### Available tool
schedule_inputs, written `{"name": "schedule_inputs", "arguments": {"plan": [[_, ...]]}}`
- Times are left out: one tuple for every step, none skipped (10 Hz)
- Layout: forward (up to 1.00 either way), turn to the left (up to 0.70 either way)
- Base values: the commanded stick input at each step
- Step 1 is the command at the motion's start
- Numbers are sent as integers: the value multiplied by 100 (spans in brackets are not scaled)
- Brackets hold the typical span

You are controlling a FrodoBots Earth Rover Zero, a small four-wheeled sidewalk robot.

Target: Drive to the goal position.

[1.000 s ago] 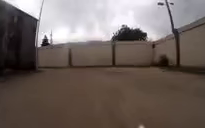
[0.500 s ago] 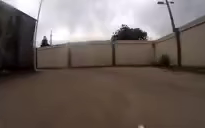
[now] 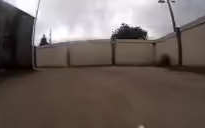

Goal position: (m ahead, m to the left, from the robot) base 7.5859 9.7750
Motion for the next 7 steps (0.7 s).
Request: {"name": "schedule_inputs", "arguments": {"plan": [[30,0],[30,0],[30,0],[30,0],[30,0],[30,0],[30,0]]}}
